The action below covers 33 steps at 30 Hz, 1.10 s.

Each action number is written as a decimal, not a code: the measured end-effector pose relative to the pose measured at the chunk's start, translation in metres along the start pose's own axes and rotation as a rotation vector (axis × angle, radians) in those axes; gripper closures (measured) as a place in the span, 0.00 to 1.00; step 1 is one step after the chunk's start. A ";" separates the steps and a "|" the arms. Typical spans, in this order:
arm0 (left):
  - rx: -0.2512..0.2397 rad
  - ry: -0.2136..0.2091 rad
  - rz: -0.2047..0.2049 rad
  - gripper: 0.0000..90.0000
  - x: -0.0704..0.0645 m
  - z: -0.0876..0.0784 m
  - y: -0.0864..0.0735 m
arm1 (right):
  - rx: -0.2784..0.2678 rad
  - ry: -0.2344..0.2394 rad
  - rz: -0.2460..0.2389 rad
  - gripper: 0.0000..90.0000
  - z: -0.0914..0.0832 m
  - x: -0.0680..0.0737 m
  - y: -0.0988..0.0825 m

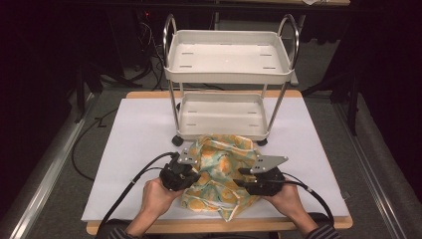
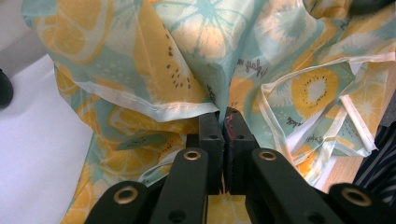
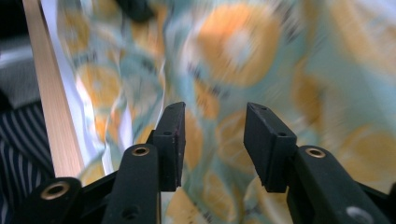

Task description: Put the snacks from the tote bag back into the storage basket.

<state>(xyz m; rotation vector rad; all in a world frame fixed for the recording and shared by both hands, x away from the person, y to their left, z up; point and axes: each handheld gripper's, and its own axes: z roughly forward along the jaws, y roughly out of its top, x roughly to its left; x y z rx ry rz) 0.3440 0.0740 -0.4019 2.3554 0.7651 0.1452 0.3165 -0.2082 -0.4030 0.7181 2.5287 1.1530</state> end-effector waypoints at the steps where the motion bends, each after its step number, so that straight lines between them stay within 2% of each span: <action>1: 0.000 0.000 0.002 0.98 0.000 0.000 0.000 | -0.020 -0.020 0.002 0.64 -0.004 -0.002 0.002; 6: 0.004 -0.004 0.011 0.99 -0.001 0.000 -0.002 | -0.072 -0.141 0.052 0.61 -0.017 -0.016 0.014; 9: 0.006 -0.008 0.016 0.99 0.000 -0.001 -0.003 | -0.065 -0.201 0.086 0.58 -0.016 -0.027 0.018; 11: 0.005 -0.006 0.017 0.99 0.000 0.000 -0.004 | -0.042 -0.225 0.087 0.57 -0.012 -0.034 0.020; 13: 0.008 -0.008 0.022 0.99 0.000 -0.001 -0.005 | -0.019 -0.237 0.091 0.58 -0.005 -0.037 0.022; 15: 0.007 -0.006 0.023 0.99 0.000 -0.001 -0.006 | 0.010 -0.219 0.082 0.67 0.002 -0.041 0.022; 18: 0.009 -0.008 0.024 0.99 0.000 0.000 -0.008 | 0.044 -0.214 0.064 0.89 0.011 -0.042 0.022; 20: 0.023 -0.006 0.036 0.99 0.000 0.000 -0.010 | 0.046 -0.219 0.067 0.99 0.014 -0.045 0.021; 27: 0.049 0.001 0.059 0.99 -0.005 0.003 -0.016 | 0.065 -0.257 0.124 1.00 0.020 -0.060 0.021; 33: 0.078 -0.010 0.052 0.99 -0.001 0.009 -0.021 | 0.106 -0.249 0.156 1.00 0.032 -0.067 0.018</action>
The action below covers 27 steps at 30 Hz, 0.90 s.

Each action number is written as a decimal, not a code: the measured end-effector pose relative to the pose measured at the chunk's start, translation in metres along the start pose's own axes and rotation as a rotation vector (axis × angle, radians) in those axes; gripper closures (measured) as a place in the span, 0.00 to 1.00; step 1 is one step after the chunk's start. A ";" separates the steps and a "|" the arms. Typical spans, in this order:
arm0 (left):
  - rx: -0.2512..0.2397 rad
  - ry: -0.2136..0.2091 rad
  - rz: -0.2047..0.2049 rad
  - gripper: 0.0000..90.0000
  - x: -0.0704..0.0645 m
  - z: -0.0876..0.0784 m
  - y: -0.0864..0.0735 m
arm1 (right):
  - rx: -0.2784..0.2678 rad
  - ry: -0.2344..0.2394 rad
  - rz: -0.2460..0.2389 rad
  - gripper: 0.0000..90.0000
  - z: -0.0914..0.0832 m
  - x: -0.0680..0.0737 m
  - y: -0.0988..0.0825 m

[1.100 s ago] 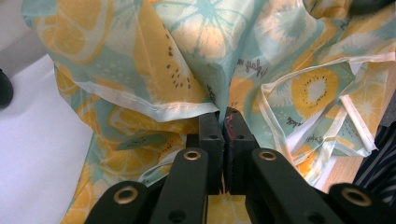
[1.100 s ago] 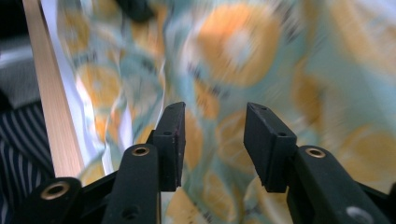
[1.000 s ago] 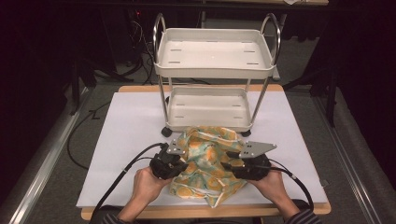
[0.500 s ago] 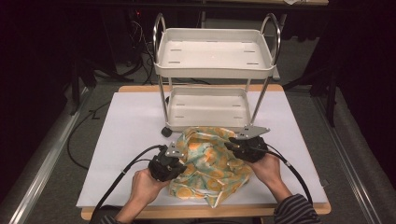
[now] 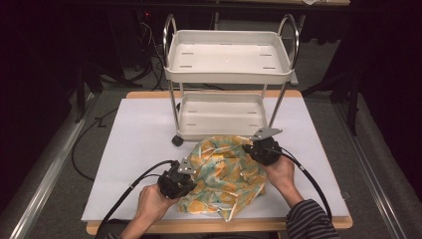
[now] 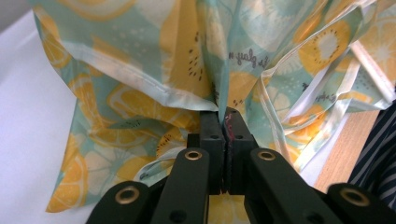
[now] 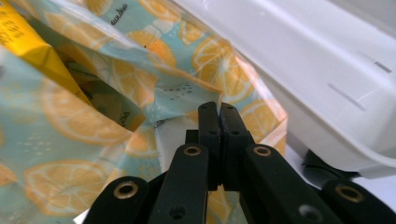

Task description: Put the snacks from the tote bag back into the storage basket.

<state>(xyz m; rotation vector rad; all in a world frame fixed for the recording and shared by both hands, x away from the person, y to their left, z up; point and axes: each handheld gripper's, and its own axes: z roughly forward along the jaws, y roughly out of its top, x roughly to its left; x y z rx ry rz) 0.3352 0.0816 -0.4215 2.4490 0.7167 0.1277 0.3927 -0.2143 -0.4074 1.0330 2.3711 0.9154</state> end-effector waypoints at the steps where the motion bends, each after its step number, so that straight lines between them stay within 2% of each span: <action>1: 0.002 -0.002 -0.004 0.99 0.001 0.001 -0.001 | 0.005 0.002 -0.002 1.00 0.003 0.000 0.000; 7: 0.017 0.003 0.000 0.99 0.002 0.004 -0.002 | 0.036 0.019 0.015 1.00 0.015 0.000 -0.001; 11: 0.023 0.002 0.002 0.99 0.003 0.004 -0.006 | 0.002 0.042 0.040 1.00 0.013 -0.001 0.000; 14: 0.028 -0.013 -0.026 0.99 0.007 0.003 -0.009 | -0.020 0.059 0.039 1.00 0.006 0.001 0.001; 18: 0.053 -0.023 -0.039 0.99 0.010 0.006 -0.010 | -0.038 0.072 0.024 1.00 0.000 0.004 0.003; 22: 0.075 -0.026 -0.065 0.99 0.017 0.010 -0.011 | -0.025 0.079 0.013 1.00 0.003 0.006 0.002; 27: 0.107 -0.018 -0.096 0.99 0.023 0.013 -0.014 | 0.034 0.090 0.012 1.00 0.014 0.008 0.000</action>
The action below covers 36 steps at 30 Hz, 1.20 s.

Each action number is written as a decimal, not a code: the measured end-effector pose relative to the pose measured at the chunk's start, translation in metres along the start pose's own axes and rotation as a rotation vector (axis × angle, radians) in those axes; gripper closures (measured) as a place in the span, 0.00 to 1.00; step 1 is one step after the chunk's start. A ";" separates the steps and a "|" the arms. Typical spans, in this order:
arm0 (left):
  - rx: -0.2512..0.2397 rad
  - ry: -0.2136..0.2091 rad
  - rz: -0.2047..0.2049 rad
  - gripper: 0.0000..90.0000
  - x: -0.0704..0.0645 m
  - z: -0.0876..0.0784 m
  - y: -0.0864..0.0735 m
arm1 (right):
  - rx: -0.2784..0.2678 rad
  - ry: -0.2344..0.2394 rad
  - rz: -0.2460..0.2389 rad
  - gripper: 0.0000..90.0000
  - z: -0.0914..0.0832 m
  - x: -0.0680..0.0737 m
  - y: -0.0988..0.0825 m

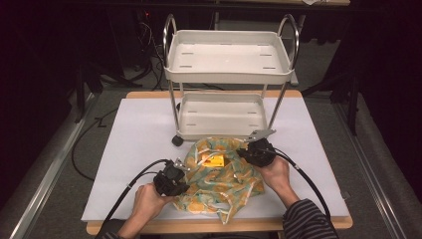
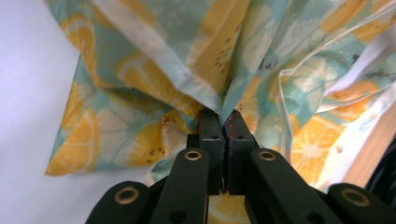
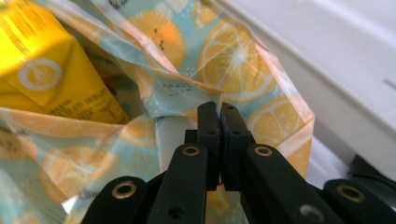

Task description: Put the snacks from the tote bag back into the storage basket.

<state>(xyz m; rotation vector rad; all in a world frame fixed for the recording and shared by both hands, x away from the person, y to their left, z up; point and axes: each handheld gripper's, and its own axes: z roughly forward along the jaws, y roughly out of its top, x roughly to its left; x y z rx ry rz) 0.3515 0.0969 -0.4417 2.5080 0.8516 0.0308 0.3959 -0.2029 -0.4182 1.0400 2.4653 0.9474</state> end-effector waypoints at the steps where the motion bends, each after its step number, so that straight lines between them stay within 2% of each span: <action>1: 0.005 0.002 -0.002 0.99 0.001 0.000 0.000 | 0.006 0.001 -0.001 1.00 0.002 0.000 0.000; 9: 0.043 0.019 -0.022 0.99 0.006 0.006 -0.001 | 0.036 0.016 -0.001 1.00 0.011 0.002 -0.001; 16: 0.050 0.037 -0.024 0.99 0.007 0.008 0.000 | 0.039 0.019 -0.006 1.00 0.012 0.003 -0.002; 21: 0.048 0.041 -0.029 1.00 0.009 0.008 -0.001 | 0.077 0.007 -0.042 1.00 0.020 0.007 -0.005; 24: 0.043 0.042 -0.029 0.99 0.008 0.007 -0.001 | 0.094 0.005 -0.039 1.00 0.023 0.007 -0.007; 28: -0.012 0.022 -0.042 0.89 0.008 -0.001 -0.001 | 0.078 0.004 -0.041 1.00 0.022 0.009 -0.005; 30: -0.061 0.011 -0.063 0.80 0.008 -0.008 -0.001 | 0.063 0.007 -0.037 1.00 0.020 0.009 -0.005; 34: -0.152 0.017 -0.084 0.61 0.008 -0.022 -0.002 | 0.047 0.005 -0.030 1.00 0.015 0.009 -0.003; 36: -0.195 0.014 -0.095 0.56 0.008 -0.028 -0.002 | 0.039 0.005 -0.026 1.00 0.013 0.009 -0.002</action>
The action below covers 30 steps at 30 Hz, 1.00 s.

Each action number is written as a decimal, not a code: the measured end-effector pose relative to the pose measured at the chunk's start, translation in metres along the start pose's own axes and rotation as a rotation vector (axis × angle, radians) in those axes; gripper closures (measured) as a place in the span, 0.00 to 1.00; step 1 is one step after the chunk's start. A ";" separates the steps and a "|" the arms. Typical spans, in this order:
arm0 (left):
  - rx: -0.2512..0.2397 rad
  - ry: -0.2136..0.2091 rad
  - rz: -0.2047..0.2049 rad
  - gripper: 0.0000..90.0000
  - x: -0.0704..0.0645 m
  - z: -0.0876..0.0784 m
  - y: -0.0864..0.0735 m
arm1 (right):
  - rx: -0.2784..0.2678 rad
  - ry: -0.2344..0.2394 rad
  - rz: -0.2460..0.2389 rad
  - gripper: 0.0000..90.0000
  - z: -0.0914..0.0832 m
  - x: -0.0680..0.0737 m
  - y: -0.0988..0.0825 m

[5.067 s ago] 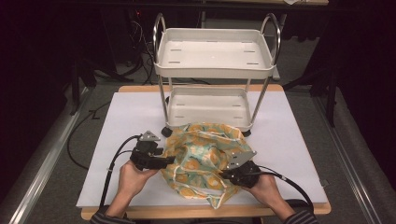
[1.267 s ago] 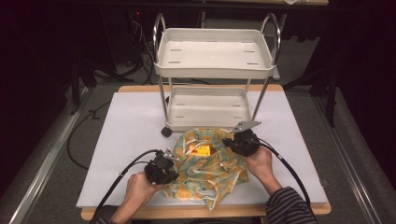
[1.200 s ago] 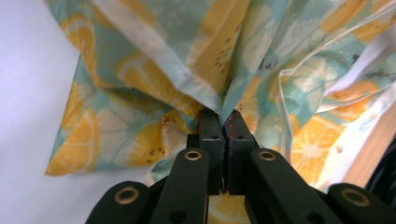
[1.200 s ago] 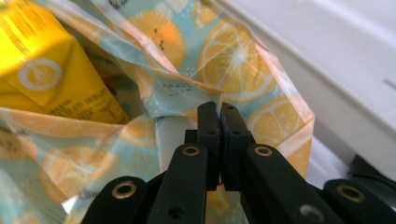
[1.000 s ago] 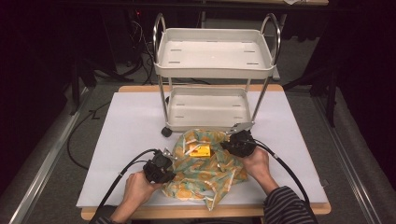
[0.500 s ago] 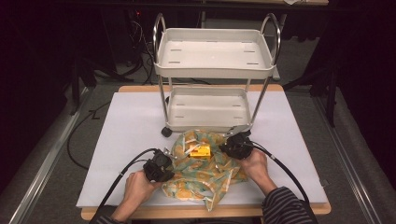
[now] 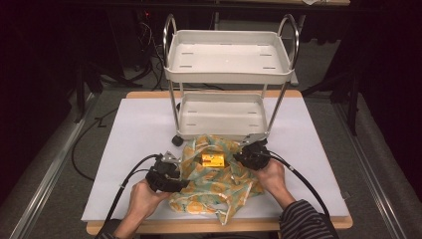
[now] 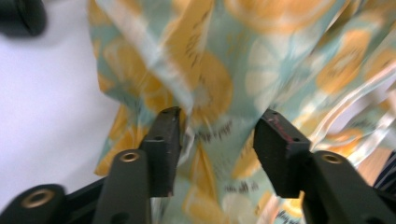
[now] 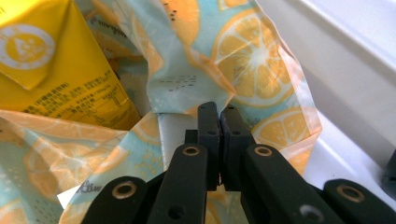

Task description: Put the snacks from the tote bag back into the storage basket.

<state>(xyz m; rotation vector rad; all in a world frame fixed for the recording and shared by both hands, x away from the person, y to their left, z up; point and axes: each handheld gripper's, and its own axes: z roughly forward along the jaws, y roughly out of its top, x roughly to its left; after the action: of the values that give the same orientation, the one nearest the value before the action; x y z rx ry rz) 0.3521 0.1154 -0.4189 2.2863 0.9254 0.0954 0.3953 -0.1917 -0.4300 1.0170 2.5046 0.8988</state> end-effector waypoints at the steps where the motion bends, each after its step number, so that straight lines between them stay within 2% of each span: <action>1: -0.028 -0.001 -0.008 0.54 -0.001 -0.002 0.000 | -0.004 -0.001 -0.003 1.00 -0.001 0.000 0.000; 2: -0.044 -0.008 -0.005 0.52 0.000 -0.006 0.001 | -0.007 0.000 0.002 1.00 -0.002 0.000 0.001; 6: -0.137 0.009 -0.015 0.46 -0.002 -0.016 0.005 | -0.024 0.006 0.006 1.00 -0.004 0.002 0.002; 9: -0.173 0.027 -0.012 0.45 -0.002 -0.019 0.008 | -0.022 0.005 0.001 1.00 -0.006 0.002 0.002; 12: -0.188 0.046 0.001 0.49 -0.002 -0.019 0.013 | -0.029 0.008 0.000 1.00 -0.007 0.002 0.003; 14: -0.189 0.065 0.007 0.56 0.000 -0.017 0.016 | -0.038 0.012 0.009 1.00 -0.008 0.002 0.003; 15: -0.189 0.071 -0.003 0.60 0.002 -0.015 0.016 | -0.041 0.009 0.006 1.00 -0.008 0.002 0.003; 19: -0.160 0.091 -0.034 0.84 0.013 -0.008 0.019 | -0.037 0.005 0.000 1.00 -0.010 0.001 0.003; 23: -0.102 0.100 -0.053 0.99 0.024 0.002 0.021 | -0.030 -0.001 0.003 1.00 -0.008 -0.003 0.003; 27: -0.046 0.103 -0.072 1.00 0.034 0.014 0.021 | -0.005 -0.013 0.016 1.00 -0.003 -0.007 0.002; 30: 0.020 0.149 -0.045 1.00 0.036 0.025 0.018 | 0.008 -0.020 0.027 1.00 0.002 -0.008 0.001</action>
<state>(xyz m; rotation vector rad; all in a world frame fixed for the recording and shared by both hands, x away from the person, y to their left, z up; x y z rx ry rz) 0.3971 0.1154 -0.4334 2.3003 1.0574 0.2410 0.4024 -0.1959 -0.4310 1.0600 2.4850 0.8831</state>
